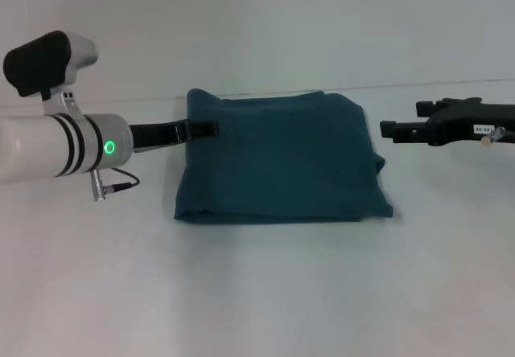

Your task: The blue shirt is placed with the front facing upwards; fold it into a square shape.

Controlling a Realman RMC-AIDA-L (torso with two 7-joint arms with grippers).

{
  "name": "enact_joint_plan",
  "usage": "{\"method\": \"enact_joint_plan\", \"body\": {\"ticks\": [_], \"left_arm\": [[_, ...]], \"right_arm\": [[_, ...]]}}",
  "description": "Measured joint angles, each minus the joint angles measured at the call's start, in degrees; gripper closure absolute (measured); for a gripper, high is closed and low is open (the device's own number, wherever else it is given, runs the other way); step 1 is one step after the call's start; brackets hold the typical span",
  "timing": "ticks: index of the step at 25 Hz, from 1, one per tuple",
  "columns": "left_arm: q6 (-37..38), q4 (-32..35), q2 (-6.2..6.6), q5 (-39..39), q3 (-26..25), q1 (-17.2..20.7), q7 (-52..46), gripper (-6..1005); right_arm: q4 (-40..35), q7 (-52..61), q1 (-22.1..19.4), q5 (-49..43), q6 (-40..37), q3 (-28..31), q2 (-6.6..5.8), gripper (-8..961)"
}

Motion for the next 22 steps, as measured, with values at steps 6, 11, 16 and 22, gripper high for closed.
{"method": "enact_joint_plan", "body": {"ticks": [6,11,16,22], "left_arm": [[0.75,4.04,0.68,3.45,0.28,-3.02,-5.68,116],[0.76,6.88,0.56,6.19,0.19,-4.93,-7.74,133],[0.79,7.45,0.31,6.64,0.33,-5.09,-8.78,150],[0.92,7.51,0.03,6.81,0.36,-4.73,-8.94,170]], "right_arm": [[-0.01,-0.39,0.19,0.00,-0.07,-0.16,0.01,25],[-0.37,-0.42,0.32,0.11,-0.20,-0.97,0.00,25],[-0.46,-0.43,0.37,0.61,-0.02,-1.94,0.00,25],[-0.47,-0.48,0.42,0.70,0.12,-2.09,0.00,25]]}}
